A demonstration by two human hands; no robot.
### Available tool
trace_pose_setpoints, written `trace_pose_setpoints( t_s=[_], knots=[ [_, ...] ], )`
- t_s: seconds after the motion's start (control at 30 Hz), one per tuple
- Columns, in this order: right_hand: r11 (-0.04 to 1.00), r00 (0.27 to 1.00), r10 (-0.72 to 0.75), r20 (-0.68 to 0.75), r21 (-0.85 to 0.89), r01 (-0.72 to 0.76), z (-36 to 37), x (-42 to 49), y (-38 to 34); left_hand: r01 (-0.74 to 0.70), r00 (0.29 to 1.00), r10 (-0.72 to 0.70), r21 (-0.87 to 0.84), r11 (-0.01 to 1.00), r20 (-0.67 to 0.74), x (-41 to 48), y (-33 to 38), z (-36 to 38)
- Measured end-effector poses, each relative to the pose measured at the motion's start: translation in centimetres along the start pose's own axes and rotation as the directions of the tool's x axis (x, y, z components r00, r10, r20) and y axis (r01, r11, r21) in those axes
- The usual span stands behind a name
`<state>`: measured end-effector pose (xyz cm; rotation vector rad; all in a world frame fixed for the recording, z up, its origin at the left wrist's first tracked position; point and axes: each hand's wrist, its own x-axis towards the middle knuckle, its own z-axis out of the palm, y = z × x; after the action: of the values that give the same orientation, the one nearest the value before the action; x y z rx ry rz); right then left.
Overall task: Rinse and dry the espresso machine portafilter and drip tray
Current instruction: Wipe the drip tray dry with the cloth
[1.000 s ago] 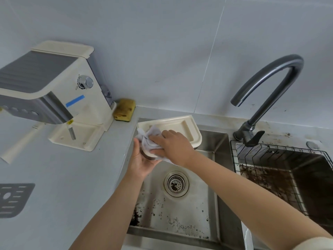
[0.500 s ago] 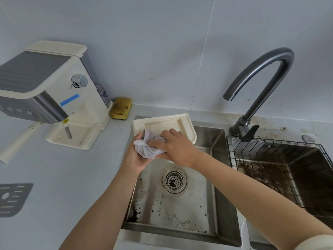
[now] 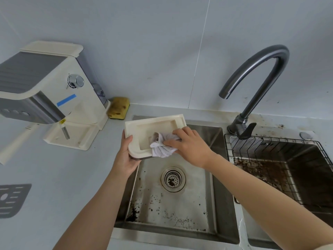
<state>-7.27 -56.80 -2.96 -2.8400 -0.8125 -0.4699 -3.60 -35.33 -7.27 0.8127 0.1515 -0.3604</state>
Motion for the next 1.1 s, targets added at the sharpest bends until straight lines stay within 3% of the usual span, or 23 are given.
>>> trace_pose_setpoints(
  t_s=[0.17,0.37,0.53,0.87,1.1],
  knots=[
    [0.997,0.997,0.074,0.031,-0.025,-0.074,-0.3,-1.7,2.7,0.007,1.000,-0.007,-0.004,1.000,-0.024,-0.5,0.7,-0.2],
    [0.952,0.961,0.225,0.161,0.174,-0.252,-0.7,-1.8,3.2,0.028,0.998,-0.029,-0.015,0.999,-0.048,-0.5,0.3,0.2],
    [0.908,0.916,0.312,0.250,0.206,-0.366,-0.9,-1.7,3.2,0.030,0.998,-0.031,-0.008,1.000,-0.062,-0.5,0.2,0.1],
    [0.811,0.855,0.495,0.157,0.270,-0.519,-1.3,-0.1,3.7,0.057,0.998,-0.057,0.039,0.998,-0.016,-0.4,-0.3,0.3],
    [0.843,0.885,0.447,0.134,0.267,-0.466,-2.0,2.4,3.2,0.133,0.990,-0.135,0.060,0.989,0.029,0.0,-0.6,2.1]
  ],
)
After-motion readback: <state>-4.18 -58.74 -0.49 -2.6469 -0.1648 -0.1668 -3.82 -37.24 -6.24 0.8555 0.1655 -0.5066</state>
